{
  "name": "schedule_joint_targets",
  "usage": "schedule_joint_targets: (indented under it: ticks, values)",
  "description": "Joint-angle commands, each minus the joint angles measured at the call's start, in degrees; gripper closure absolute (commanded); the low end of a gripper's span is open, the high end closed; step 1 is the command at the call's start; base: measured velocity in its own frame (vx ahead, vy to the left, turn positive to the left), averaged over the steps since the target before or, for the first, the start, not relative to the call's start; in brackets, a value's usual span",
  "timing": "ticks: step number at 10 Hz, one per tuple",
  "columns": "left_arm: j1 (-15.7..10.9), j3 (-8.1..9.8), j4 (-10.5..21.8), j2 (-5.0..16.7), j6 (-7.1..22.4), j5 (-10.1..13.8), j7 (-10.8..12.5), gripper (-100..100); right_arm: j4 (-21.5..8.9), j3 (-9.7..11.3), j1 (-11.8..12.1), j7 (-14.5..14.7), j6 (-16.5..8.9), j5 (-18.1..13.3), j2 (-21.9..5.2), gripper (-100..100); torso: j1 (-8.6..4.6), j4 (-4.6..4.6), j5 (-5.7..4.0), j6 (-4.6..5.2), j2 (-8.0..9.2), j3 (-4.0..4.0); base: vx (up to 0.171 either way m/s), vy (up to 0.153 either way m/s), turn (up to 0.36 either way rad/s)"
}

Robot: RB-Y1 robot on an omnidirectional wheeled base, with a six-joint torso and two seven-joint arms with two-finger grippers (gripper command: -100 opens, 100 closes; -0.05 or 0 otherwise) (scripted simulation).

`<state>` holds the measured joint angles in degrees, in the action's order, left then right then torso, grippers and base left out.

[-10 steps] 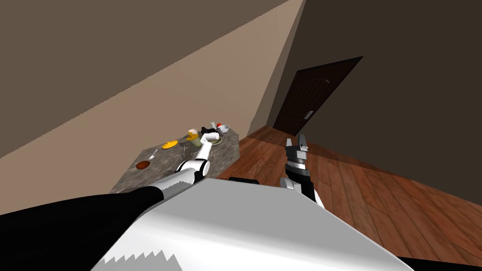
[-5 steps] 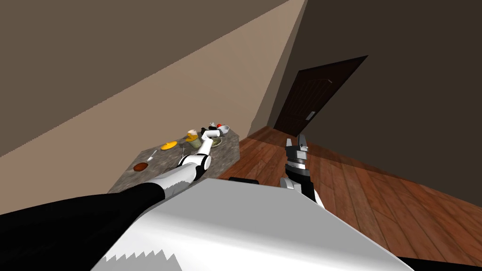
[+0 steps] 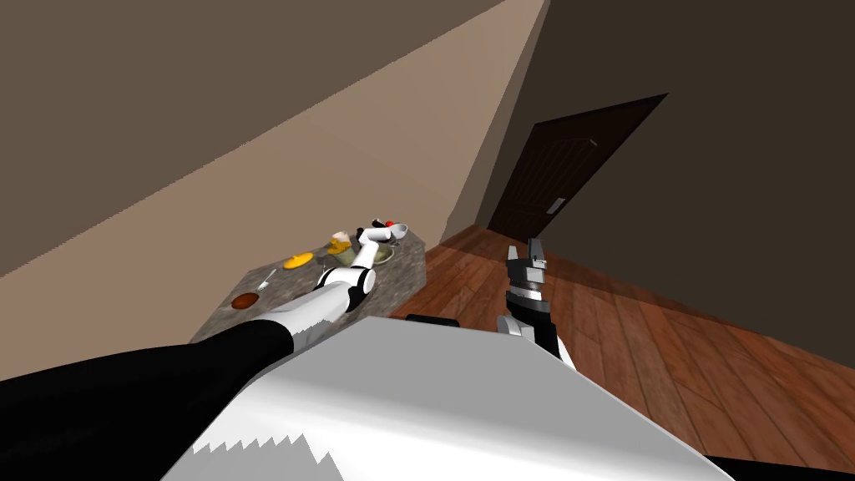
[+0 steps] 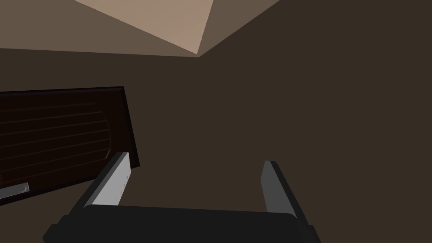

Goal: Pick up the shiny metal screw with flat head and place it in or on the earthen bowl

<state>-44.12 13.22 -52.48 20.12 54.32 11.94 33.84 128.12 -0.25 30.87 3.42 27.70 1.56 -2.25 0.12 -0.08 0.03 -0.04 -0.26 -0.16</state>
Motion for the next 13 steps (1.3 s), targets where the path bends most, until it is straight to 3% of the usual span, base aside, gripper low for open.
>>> schedule_joint_targets:
  ticks: [1, 4, 5, 6, 11, 13]
  values:
    - [-2.1, 0.18, 2.9, 0.7, 2.9, -0.2, 1.1, -100, 0.0, 0.0, 0.0, 0.0, 0.0, 0.0, 0.0, 0, 0.00, 0.00, 0.00, 0.00, 0.00, 0.00, 0.078, 0.031, 0.038]
    - [-3.7, 0.29, 6.5, 1.2, 6.8, -0.5, 2.1, -100, 0.0, 0.0, 0.0, 0.0, 0.0, 0.0, 0.0, 0, 0.03, 0.00, 0.00, 0.00, -0.02, -0.01, 0.062, 0.028, 0.016]
    - [-5.2, 0.37, 9.1, 1.7, 8.5, -0.8, 3.0, -100, 0.0, 0.0, 0.0, 0.0, 0.0, 0.0, 0.0, 0, -0.01, 0.00, 0.00, 0.00, 0.01, 0.00, 0.055, 0.023, 0.025]
    - [-5.2, 0.37, 9.1, 1.7, 9.3, -0.8, 3.0, -100, 0.0, 0.0, 0.0, 0.0, 0.0, 0.0, 0.0, 0, 0.00, 0.01, 0.00, -0.01, 0.02, 0.02, 0.051, 0.019, 0.013]
    - [-9.0, 0.39, 17.4, 3.2, 17.5, -1.9, 5.6, -100, 0.0, 0.0, 0.0, 0.0, 0.0, 0.0, 0.0, 0, -0.05, -0.03, -0.01, 0.01, -0.14, -0.08, 0.102, 0.028, 0.007]
    - [-9.5, 0.35, 19.5, 3.5, 19.0, -2.1, 6.1, -100, 0.0, 0.0, 0.0, 0.0, 0.0, 0.0, 0.0, 0, -0.04, -0.04, 0.00, 0.01, -0.14, -0.09, 0.077, 0.004, -0.002]
